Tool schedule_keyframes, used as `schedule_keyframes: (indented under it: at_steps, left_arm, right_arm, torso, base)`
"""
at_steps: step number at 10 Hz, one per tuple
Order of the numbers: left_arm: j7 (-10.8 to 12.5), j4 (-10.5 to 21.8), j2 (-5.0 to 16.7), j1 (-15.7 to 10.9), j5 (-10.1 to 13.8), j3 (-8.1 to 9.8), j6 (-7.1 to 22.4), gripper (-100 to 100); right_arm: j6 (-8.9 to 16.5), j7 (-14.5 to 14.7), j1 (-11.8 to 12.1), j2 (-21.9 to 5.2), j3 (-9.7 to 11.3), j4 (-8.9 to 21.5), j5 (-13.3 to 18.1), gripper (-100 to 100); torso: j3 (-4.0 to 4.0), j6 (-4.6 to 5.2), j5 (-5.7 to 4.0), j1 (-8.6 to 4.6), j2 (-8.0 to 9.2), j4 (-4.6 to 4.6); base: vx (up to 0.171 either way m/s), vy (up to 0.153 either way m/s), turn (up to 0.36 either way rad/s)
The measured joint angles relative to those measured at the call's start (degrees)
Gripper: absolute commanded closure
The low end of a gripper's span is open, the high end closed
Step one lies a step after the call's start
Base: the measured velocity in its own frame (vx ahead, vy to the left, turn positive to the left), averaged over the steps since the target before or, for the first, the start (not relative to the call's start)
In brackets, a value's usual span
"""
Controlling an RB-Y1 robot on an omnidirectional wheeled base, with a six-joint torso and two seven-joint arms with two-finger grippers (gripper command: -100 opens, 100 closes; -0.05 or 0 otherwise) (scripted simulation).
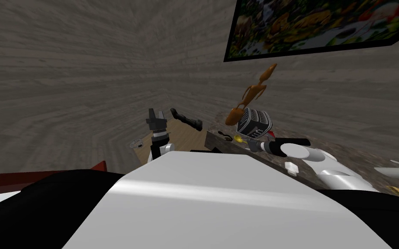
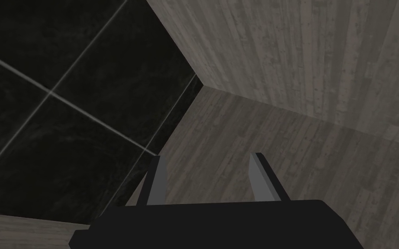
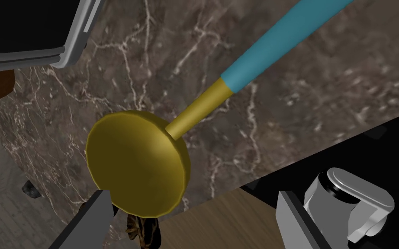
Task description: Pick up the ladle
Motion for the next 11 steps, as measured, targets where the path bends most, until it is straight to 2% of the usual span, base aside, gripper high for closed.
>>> schedule_keyframes:
  at_steps: [1, 2, 3, 9, 10, 11]
  left_arm:
    - [0.0, 0.0, 0.0, 0.0, 0.0, 0.0, 0.0, 0]
    - [0.0, 0.0, 0.0, 0.0, 0.0, 0.0, 0.0, 0]
    - [0.0, 0.0, 0.0, 0.0, 0.0, 0.0, 0.0, 0]
    - [0.0, 0.0, 0.0, 0.0, 0.0, 0.0, 0.0, 0]
    - [0.0, 0.0, 0.0, 0.0, 0.0, 0.0, 0.0, 0]
    - [0.0, 0.0, 0.0, 0.0, 0.0, 0.0, 0.0, 0]
  right_arm:
    - [0.4, -1.1, 0.2, -0.2, -0.2, 0.1, -0.3, -100]
    - [0.5, -1.4, 0.2, -0.3, -0.3, 0.1, -0.3, 0]
    - [0.4, -1.3, 0.2, -0.3, -0.3, 0.1, -0.3, -100]
    - [-0.6, 0.0, -3.3, 1.9, 1.4, 7.2, 1.1, -100]
    - [-0.6, -0.1, -3.4, 1.9, 1.4, 7.3, 1.2, 100]
    - [-0.6, -0.1, -3.4, 1.9, 1.4, 7.3, 1.2, 100]
  torso:
    - [0.01, 0.01, 0.0, 0.0, 0.02, 0.01]
    - [0.02, 0.01, -0.01, -0.01, 0.04, 0.01]
    - [0.03, 0.01, -0.01, -0.01, 0.04, 0.01]
    - [0.12, -0.01, 0.0, 0.05, 0.2, 0.05]
    - [0.09, 0.04, 0.01, 0.01, 0.15, 0.04]
    - [0.06, 0.03, 0.0, -0.01, 0.09, 0.03]
  base:
    - [0.0, 0.0, 0.0]
    - [0.0, 0.0, 0.0]
    - [-0.024, 0.009, 0.116]
    - [-0.046, 0.017, 0.12]
    - [0.0, 0.0, 0.0]
    - [0.003, -0.001, 0.015]
